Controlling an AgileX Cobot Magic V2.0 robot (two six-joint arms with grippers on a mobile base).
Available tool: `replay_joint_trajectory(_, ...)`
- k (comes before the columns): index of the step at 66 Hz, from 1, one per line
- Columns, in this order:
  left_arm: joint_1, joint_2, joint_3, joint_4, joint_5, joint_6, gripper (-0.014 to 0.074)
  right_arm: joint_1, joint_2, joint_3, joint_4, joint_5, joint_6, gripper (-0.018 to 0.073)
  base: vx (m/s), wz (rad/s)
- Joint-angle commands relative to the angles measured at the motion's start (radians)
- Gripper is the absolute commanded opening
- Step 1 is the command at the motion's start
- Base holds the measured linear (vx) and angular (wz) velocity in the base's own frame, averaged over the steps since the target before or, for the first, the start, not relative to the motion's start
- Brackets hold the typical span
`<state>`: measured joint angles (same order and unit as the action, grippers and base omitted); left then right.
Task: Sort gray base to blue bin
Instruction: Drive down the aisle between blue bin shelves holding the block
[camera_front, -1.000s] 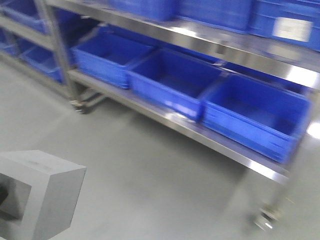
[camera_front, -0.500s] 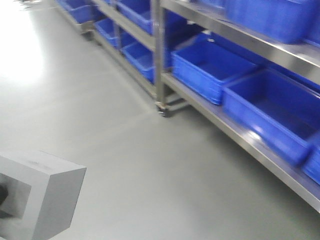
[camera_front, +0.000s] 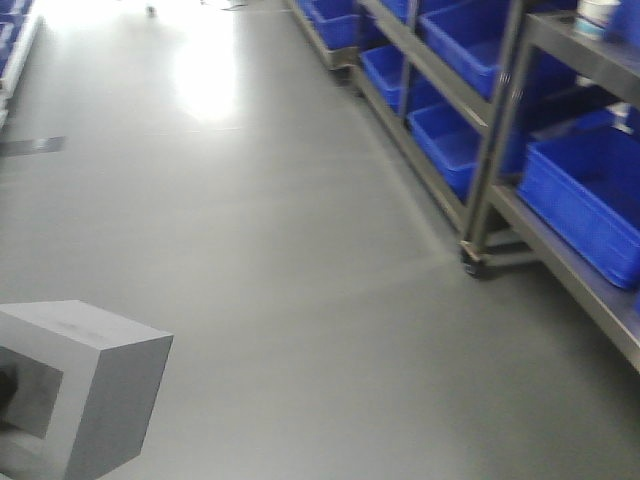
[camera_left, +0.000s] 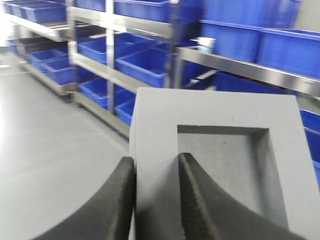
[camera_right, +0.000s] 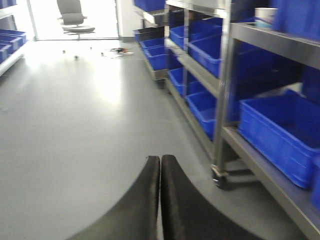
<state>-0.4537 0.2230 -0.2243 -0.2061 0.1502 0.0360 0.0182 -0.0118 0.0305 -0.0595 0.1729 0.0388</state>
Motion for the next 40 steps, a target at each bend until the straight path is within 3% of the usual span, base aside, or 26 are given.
replay_joint_trajectory(1, -0.008, 0.009, -0.034, -0.008, -0.113, -0.005, -0.0006, -0.005, -0.012, 0.014, -0.006, -0.074, -0.005, -0.0009, 0.25, 0.67)
replay_joint_trajectory(22, -0.008, 0.009, -0.034, -0.008, -0.113, -0.005, -0.0006, -0.005, -0.012, 0.014, -0.006, -0.074, -0.005, -0.0009, 0.25, 0.57)
replay_joint_trajectory(40, -0.008, 0.009, -0.034, -0.008, -0.113, -0.005, -0.0006, -0.005, -0.012, 0.014, -0.006, -0.074, -0.005, -0.0009, 0.29, 0.26)
